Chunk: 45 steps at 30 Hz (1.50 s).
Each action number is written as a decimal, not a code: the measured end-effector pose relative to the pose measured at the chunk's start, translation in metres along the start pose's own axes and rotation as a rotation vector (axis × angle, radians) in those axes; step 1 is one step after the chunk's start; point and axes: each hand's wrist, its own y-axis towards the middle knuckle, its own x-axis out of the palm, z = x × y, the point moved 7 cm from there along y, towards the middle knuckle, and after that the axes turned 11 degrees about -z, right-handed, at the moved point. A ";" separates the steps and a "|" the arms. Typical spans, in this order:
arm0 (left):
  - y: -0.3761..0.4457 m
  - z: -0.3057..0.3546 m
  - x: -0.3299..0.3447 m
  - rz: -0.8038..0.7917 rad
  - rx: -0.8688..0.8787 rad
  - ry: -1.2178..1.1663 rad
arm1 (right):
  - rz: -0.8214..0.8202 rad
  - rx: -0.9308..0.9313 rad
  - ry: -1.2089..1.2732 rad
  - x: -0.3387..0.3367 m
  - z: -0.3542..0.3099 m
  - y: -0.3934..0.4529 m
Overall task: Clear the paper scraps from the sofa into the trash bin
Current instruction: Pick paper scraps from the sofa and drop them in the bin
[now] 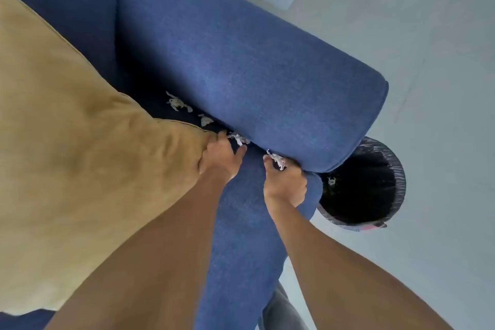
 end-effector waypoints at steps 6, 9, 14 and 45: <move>0.045 0.004 0.012 0.145 -0.069 0.060 | 0.160 0.053 0.122 0.017 0.015 0.016; 0.037 0.003 0.015 0.216 -0.065 0.030 | 0.160 -0.041 0.234 0.010 0.022 0.015; -0.034 0.011 0.047 0.239 0.213 -0.187 | 0.276 -0.059 0.375 -0.033 0.066 -0.013; -0.113 0.099 0.061 -0.052 0.295 -0.083 | 0.004 -0.112 0.415 -0.136 0.062 -0.038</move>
